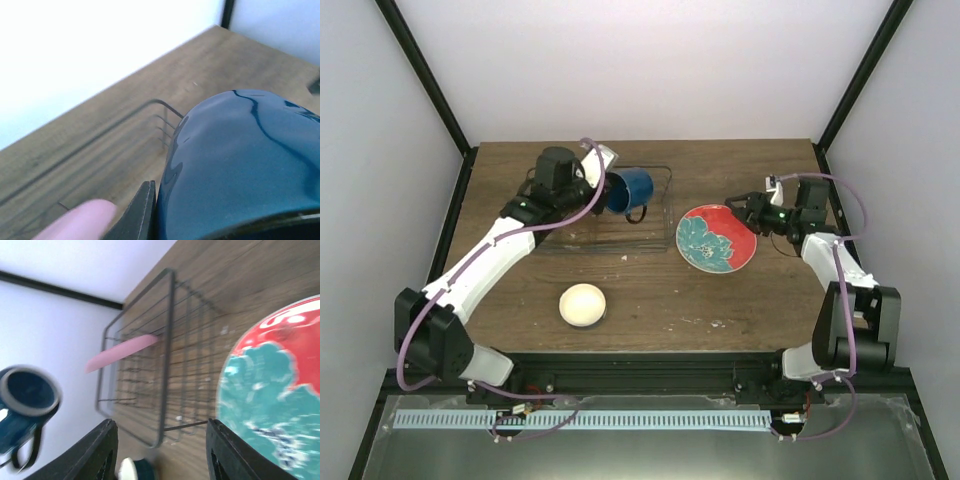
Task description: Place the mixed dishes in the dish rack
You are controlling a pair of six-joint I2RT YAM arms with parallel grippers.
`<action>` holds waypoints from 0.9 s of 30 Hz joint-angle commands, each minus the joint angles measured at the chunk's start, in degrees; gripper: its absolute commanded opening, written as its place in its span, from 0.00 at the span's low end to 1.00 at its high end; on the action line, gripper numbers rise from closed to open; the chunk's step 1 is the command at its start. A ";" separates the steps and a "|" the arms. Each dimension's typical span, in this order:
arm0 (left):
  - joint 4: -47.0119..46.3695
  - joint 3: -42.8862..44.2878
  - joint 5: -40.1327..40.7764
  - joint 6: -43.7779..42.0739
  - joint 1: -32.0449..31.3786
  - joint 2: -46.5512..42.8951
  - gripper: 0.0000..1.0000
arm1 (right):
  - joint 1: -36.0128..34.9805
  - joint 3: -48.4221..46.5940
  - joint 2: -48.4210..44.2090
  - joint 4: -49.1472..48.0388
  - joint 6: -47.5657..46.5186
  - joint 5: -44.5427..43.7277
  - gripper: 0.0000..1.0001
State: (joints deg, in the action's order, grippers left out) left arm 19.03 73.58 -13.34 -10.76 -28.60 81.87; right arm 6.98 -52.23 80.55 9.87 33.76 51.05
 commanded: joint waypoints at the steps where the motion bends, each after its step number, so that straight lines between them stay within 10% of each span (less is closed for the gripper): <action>1: -22.57 -1.01 -0.51 4.65 1.56 1.67 0.00 | -2.32 1.16 2.87 -20.47 13.67 16.78 0.50; 15: -37.97 1.90 -9.73 19.63 1.88 10.51 0.00 | -13.91 -2.69 16.26 -63.06 40.20 19.59 0.37; 27: -36.86 1.76 -8.92 18.24 1.72 12.36 0.00 | -15.77 -7.36 21.29 -75.13 49.20 23.39 0.37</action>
State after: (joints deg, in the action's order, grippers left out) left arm -12.21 72.95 -21.54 7.25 -26.61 93.71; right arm -8.34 -57.17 100.66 -57.91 78.35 71.83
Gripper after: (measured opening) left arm 0.068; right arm 0.366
